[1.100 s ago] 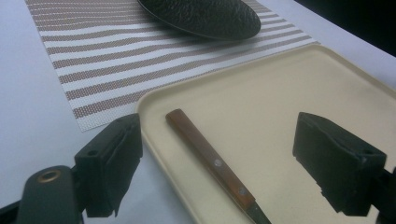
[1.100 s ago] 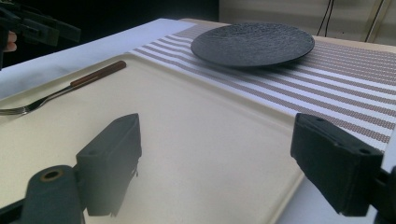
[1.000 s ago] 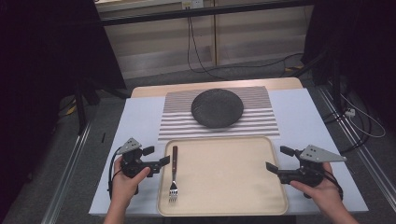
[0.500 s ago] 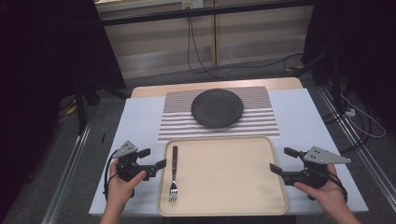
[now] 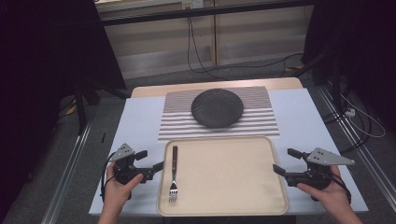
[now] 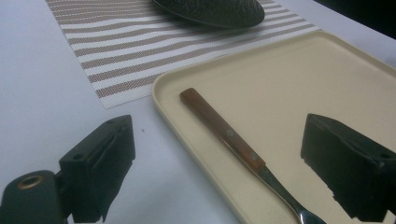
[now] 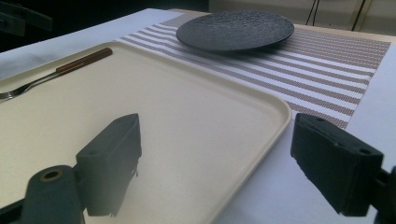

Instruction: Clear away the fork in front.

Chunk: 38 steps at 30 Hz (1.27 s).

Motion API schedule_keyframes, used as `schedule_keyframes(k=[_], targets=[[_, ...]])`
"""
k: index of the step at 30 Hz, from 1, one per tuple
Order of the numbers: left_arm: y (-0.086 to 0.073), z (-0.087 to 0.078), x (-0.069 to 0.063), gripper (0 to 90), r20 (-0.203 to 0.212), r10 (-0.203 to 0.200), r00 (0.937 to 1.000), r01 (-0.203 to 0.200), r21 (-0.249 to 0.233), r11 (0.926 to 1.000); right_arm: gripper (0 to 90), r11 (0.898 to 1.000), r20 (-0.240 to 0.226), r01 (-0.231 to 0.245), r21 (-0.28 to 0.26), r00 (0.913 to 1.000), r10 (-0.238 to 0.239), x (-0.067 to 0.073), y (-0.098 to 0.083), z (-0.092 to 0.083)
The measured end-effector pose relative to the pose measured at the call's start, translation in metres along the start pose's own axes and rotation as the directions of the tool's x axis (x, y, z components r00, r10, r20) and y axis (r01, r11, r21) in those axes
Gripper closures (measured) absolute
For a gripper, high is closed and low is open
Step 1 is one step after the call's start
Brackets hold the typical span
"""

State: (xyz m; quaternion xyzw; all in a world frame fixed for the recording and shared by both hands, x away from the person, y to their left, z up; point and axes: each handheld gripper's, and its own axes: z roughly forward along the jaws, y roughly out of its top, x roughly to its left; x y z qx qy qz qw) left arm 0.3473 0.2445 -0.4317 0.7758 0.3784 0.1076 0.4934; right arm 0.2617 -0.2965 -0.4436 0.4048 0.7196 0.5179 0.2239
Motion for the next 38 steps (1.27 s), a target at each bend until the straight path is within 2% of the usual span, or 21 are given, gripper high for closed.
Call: schedule_keyframes(k=[24, 38], targets=[[-0.009, -0.005, 0.002, 9.4, -0.005, 0.000, 1.0000, 0.000, -0.008, 1.0000, 16.6, 1.000, 0.008, -0.011, -0.005, 0.9999, 0.012, -0.006, -0.009, -0.006], [-0.013, -0.004, 0.005, 8.9, -0.018, 0.009, 0.9998, -0.009, 0.011, 0.9999, 16.4, 1.000, 0.014, -0.022, 0.009, 0.9997, 0.022, -0.009, -0.012, -0.006]])
